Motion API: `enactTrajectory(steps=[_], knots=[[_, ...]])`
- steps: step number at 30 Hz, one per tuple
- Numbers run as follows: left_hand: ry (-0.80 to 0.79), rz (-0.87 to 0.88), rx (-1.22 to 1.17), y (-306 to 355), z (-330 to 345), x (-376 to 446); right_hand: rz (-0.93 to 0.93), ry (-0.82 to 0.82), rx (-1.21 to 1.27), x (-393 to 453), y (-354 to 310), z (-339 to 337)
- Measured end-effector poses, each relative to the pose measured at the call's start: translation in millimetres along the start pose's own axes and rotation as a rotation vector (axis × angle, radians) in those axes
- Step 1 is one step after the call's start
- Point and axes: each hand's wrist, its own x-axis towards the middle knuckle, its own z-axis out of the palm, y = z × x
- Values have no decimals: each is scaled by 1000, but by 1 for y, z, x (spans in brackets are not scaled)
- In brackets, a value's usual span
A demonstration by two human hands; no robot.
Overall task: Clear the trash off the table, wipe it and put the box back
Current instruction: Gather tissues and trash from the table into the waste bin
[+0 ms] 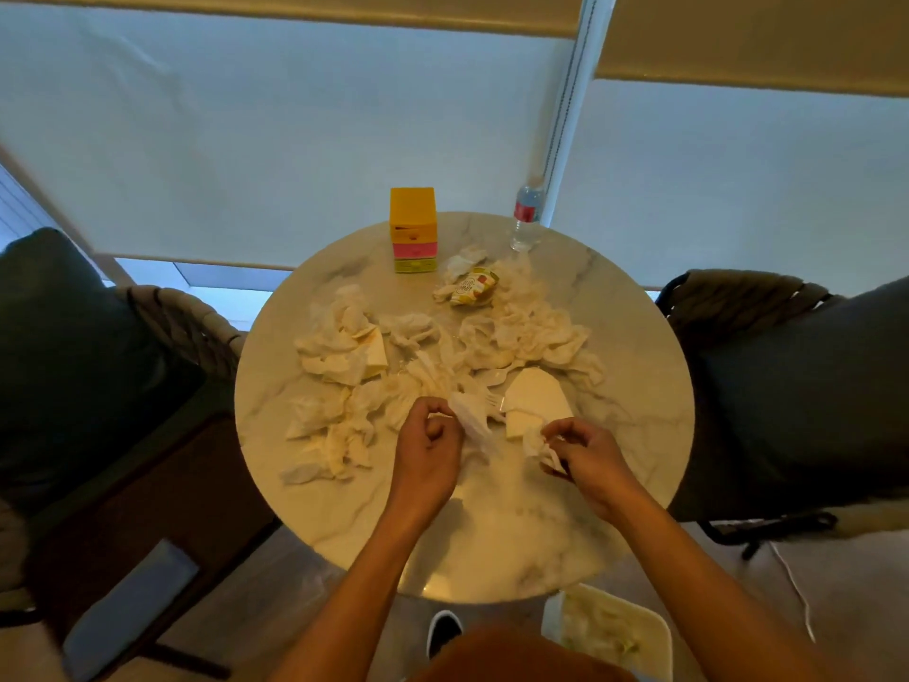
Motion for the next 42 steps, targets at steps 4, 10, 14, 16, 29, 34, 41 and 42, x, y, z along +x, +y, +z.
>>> enactTrajectory(steps=[4, 10, 14, 16, 29, 34, 41, 42], knots=[[-121, -70, -71, -11, 33, -26, 74, 78, -33, -7, 23, -53], [-241, -168, 10, -34, 90, -60, 151, 219, 169, -34, 63, -137], [-284, -288, 21, -44, 134, -90, 192, 314, 66, -46, 105, -193], [-301, -307, 47, -51, 158, -107, 239, 329, -9, -50, 125, -217], [-328, -525, 243, -206, 281, -164, 488, 79, -301, -26, 319, -295], [-328, -605, 388, -311, 302, -164, 536, -78, -347, 21, 402, -291], [-425, -716, 481, -425, 327, -162, 490, -209, -420, 83, 484, -281], [-431, -725, 498, -438, 331, -161, 485, -213, -424, 88, 491, -280]])
